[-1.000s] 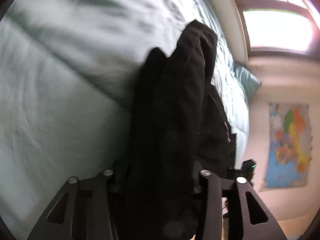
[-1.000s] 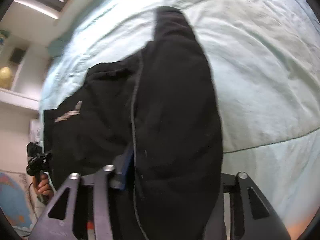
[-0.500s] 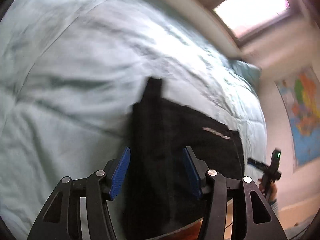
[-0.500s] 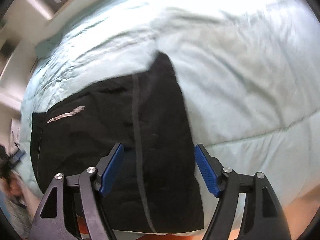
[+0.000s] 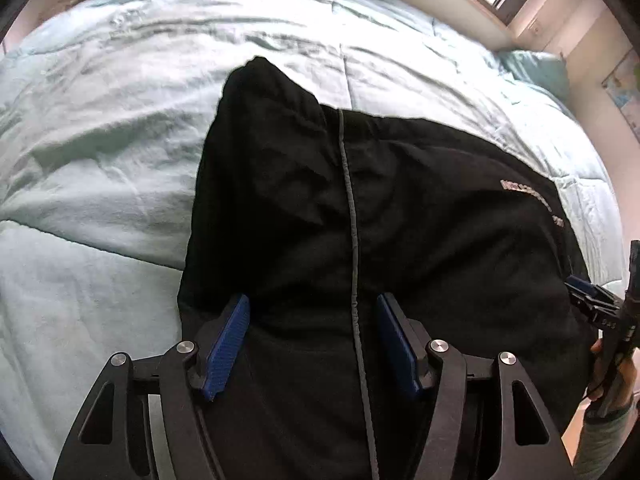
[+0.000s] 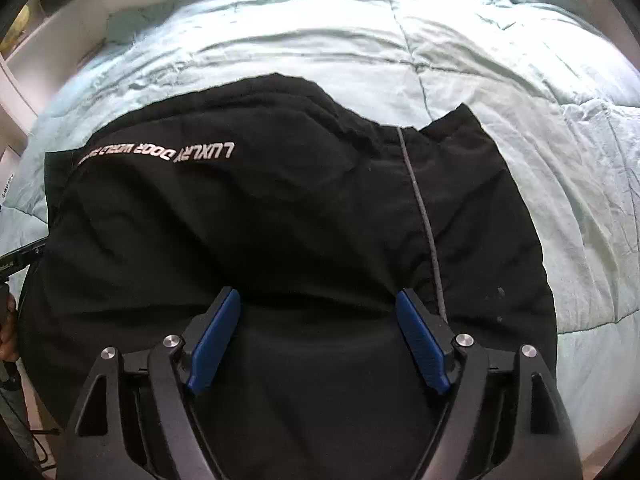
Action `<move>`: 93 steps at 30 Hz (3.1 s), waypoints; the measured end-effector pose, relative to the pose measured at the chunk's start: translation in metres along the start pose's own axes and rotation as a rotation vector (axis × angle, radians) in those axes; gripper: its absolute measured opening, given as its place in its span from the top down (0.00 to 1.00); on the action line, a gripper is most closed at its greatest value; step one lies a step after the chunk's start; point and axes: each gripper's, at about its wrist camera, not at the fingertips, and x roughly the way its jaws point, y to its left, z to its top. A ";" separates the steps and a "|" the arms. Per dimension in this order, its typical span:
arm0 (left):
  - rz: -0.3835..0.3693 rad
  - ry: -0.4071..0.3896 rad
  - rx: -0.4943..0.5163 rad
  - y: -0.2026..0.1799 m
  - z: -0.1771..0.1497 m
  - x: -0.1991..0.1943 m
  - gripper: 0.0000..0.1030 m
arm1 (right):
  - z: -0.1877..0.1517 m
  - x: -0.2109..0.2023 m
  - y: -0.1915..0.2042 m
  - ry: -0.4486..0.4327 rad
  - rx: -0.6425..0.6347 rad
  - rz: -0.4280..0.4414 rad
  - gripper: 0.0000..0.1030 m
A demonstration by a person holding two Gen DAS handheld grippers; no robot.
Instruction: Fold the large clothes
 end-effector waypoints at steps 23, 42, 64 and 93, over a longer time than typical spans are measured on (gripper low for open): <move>0.254 -0.566 0.290 -0.146 -0.111 -0.238 0.26 | -0.099 -0.205 0.083 -0.455 0.009 -0.046 0.12; 0.263 -0.479 0.262 -0.142 -0.123 -0.208 0.26 | -0.111 -0.187 0.089 -0.379 0.000 -0.034 0.11; 0.256 -0.431 0.250 -0.132 -0.109 -0.182 0.26 | -0.096 -0.168 0.087 -0.354 -0.011 -0.025 0.11; 0.278 -0.452 0.245 -0.138 -0.105 -0.184 0.26 | -0.092 -0.166 0.079 -0.356 -0.019 -0.033 0.11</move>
